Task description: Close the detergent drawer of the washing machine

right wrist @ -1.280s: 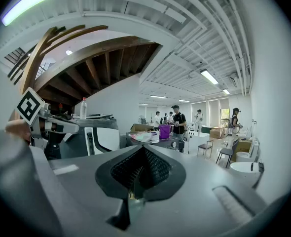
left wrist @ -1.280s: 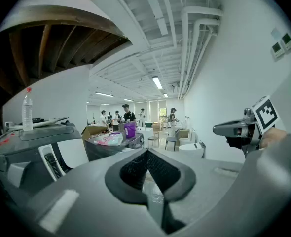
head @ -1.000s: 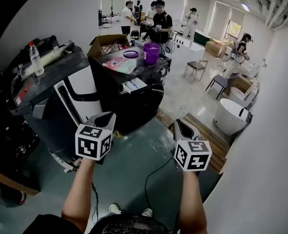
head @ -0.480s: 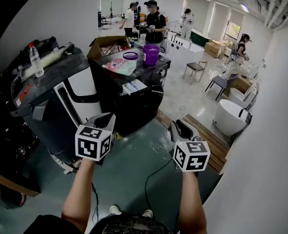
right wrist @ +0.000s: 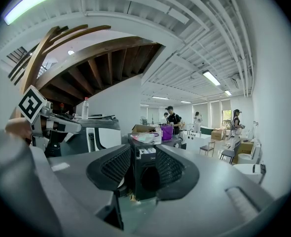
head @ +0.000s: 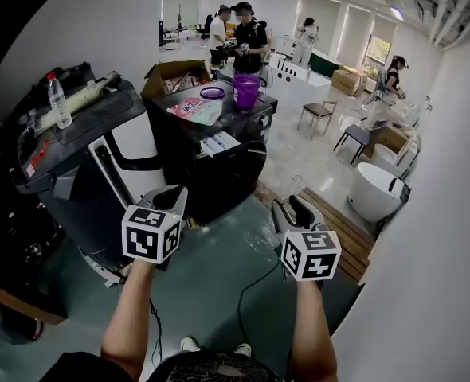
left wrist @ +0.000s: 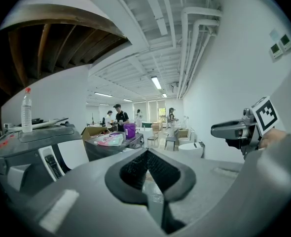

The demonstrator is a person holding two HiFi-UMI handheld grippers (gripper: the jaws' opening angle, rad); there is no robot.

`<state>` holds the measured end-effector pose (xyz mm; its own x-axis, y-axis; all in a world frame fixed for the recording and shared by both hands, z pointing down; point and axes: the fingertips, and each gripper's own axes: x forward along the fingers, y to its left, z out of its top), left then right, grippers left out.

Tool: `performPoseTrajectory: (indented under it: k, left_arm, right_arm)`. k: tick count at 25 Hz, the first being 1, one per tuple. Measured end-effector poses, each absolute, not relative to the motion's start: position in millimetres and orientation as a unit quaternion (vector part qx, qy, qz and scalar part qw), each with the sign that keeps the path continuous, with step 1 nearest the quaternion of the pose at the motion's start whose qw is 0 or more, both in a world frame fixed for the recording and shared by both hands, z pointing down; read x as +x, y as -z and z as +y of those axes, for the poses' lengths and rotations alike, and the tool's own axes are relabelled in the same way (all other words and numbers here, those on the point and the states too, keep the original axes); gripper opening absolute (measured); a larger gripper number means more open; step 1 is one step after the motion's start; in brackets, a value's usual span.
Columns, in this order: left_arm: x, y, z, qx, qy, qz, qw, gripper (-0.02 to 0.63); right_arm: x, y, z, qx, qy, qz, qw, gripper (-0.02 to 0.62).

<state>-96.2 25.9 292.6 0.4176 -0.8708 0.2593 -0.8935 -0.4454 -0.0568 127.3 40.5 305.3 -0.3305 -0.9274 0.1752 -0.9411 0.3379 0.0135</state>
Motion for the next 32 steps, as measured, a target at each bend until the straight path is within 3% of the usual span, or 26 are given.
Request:
performPoseTrajectory:
  k: [16, 25, 32]
  left_arm:
    - [-118, -294, 24, 0.848, -0.121, -0.515, 0.045, 0.0]
    - [-138, -297, 20, 0.856, -0.118, -0.501, 0.04, 0.002]
    - [-154, -299, 17, 0.868, -0.114, -0.482, 0.036, 0.002]
  right_arm:
    - [98, -307, 42, 0.574, -0.042, -0.814, 0.078, 0.36]
    - [76, -307, 46, 0.583, -0.04, -0.807, 0.079, 0.436]
    - [55, -307, 46, 0.594, -0.043, -0.799, 0.082, 0.459]
